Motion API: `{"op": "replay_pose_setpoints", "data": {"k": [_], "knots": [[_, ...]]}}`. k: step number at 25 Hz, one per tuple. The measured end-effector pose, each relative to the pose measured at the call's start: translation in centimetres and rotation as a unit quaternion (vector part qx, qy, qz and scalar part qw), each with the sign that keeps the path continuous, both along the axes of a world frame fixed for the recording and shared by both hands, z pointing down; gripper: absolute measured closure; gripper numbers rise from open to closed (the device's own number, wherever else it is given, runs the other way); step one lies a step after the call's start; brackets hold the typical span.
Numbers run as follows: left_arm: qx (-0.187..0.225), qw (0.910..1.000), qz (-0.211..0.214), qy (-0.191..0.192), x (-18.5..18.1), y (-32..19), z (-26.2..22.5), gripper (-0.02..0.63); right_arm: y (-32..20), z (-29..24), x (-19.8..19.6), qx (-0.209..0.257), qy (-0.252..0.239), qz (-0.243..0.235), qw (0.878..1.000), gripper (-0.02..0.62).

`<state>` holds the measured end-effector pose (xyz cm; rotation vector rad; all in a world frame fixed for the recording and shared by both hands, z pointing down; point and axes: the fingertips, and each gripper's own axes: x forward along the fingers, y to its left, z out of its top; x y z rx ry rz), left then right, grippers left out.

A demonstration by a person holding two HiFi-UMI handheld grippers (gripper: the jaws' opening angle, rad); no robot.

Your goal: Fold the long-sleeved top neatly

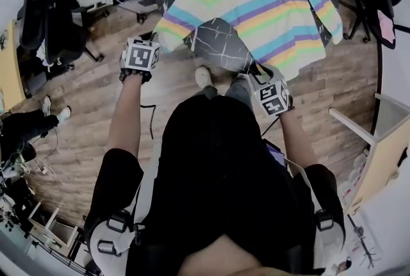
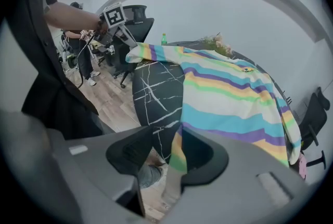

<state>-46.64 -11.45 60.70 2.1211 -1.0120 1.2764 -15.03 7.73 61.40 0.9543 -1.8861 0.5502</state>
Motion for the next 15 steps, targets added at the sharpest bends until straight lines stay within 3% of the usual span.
{"op": "replay_pose_setpoints", "data": {"k": [8, 15], "knots": [[-0.009, 0.9994, -0.013, 0.031, 1.1, -0.2, -0.5, 0.575, -1.5, -1.4, -0.7, 0.023, -0.015, 0.005, 1.0, 0.407], [-0.008, 0.9971, 0.006, 0.076, 5.6, -1.0, -1.5, 0.575, -2.3, -2.5, 1.9, 0.041, -0.029, 0.044, 0.998, 0.407]]}}
